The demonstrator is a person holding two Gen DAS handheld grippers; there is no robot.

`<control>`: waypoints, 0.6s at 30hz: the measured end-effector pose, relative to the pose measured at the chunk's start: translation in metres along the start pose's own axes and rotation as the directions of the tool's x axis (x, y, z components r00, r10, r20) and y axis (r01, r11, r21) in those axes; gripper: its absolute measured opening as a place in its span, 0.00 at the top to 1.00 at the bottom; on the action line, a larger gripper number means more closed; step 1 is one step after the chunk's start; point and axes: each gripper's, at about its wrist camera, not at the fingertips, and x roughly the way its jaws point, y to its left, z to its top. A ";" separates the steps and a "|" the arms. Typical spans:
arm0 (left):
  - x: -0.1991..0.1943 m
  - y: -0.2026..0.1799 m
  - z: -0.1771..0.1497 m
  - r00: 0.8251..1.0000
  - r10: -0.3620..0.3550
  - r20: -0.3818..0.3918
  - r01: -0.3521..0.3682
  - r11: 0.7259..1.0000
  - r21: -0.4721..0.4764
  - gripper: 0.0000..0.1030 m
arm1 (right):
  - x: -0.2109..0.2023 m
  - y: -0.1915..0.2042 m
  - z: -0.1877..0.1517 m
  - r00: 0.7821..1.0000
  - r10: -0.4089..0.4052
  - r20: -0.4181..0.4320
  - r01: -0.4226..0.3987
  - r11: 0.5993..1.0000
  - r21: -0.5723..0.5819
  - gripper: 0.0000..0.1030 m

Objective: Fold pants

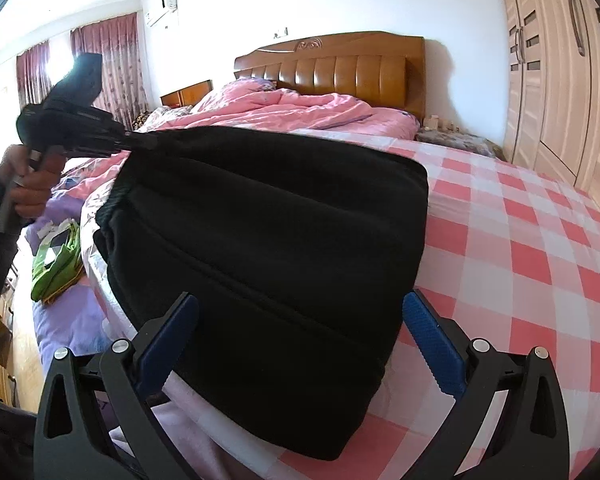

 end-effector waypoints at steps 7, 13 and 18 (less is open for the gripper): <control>0.045 0.021 -0.015 0.990 0.123 -0.067 -0.125 0.992 -0.020 0.88 | -0.001 0.002 -0.001 1.000 -0.001 -0.004 0.001 1.000 -0.018 0.04; 0.040 0.021 -0.019 0.980 0.193 -0.048 -0.193 0.981 0.004 0.66 | -0.001 0.015 0.017 0.998 0.050 0.024 -0.049 0.998 -0.034 0.04; 0.038 0.019 -0.021 0.976 0.212 -0.042 -0.211 0.977 0.011 0.65 | 0.021 0.064 0.033 0.986 0.169 0.001 -0.167 0.976 -0.141 0.04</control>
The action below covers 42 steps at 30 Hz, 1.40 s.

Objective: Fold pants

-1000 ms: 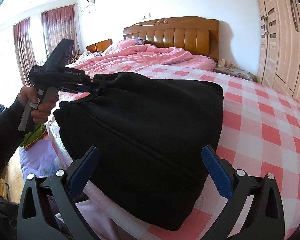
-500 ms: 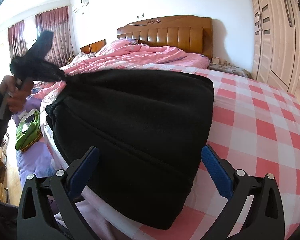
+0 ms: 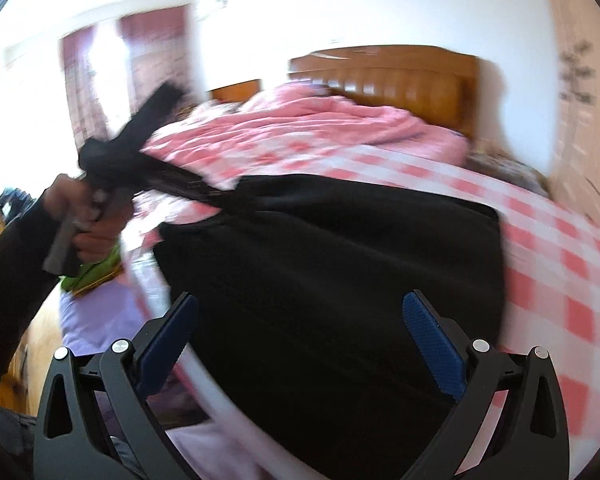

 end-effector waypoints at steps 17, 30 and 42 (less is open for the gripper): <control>0.001 -0.008 -0.004 0.995 0.100 0.029 -0.101 0.993 0.052 0.54 | 0.060 0.078 0.000 0.989 0.090 -0.117 -0.113 0.971 -0.212 0.04; -0.056 -0.061 -0.014 0.936 0.257 0.239 -0.293 0.947 0.129 0.07 | -0.016 0.011 0.010 0.996 -0.085 0.018 0.086 0.987 -0.133 0.04; 0.025 -0.129 -0.038 0.972 0.202 0.117 -0.228 0.930 0.289 0.07 | 0.019 -0.122 0.043 0.942 -0.325 -0.085 0.330 0.942 0.054 0.04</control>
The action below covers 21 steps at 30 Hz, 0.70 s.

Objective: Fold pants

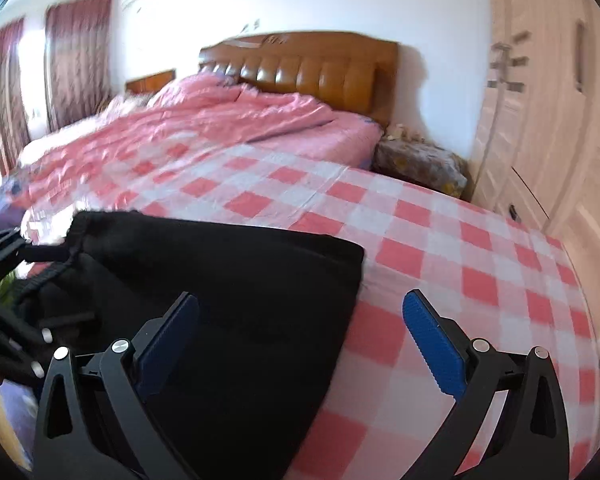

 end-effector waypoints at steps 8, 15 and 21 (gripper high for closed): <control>0.004 0.026 -0.026 0.994 -0.053 0.096 0.056 0.998 -0.030 0.01 | 0.078 0.014 0.016 0.990 -0.015 -0.143 0.001 0.995 -0.099 0.04; 0.018 0.029 -0.019 0.985 -0.057 0.163 0.063 0.998 -0.030 0.01 | 0.084 0.004 0.018 0.989 -0.023 -0.143 0.014 0.998 -0.064 0.04; 0.039 0.035 0.009 0.988 -0.028 0.149 0.035 0.998 -0.045 0.01 | 0.107 -0.015 0.031 0.988 -0.059 -0.142 0.056 0.998 -0.023 0.04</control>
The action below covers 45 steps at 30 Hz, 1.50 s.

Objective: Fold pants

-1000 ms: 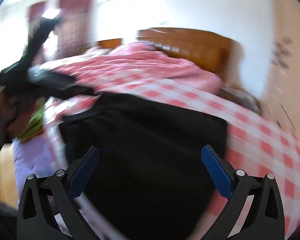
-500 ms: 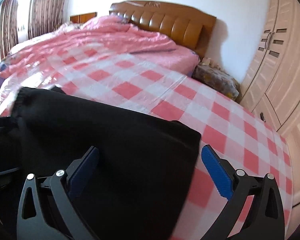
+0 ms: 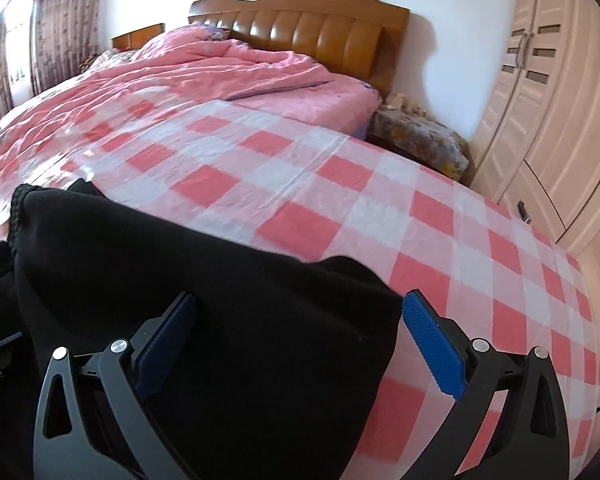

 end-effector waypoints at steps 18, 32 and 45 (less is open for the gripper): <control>-0.056 0.006 -0.020 0.995 0.061 -0.078 -0.068 0.994 -0.086 0.01 | -0.118 0.039 -0.112 0.996 0.075 0.049 -0.078 0.995 0.060 0.04; -0.149 -0.044 -0.072 0.990 0.135 0.047 -0.125 0.977 -0.175 0.01 | -0.217 0.067 -0.176 0.984 0.123 0.125 -0.126 0.992 0.017 0.04; -0.149 -0.070 -0.081 0.988 0.147 0.041 -0.141 0.983 -0.121 0.01 | -0.212 0.087 -0.194 0.990 0.087 0.114 -0.083 0.996 -0.041 0.04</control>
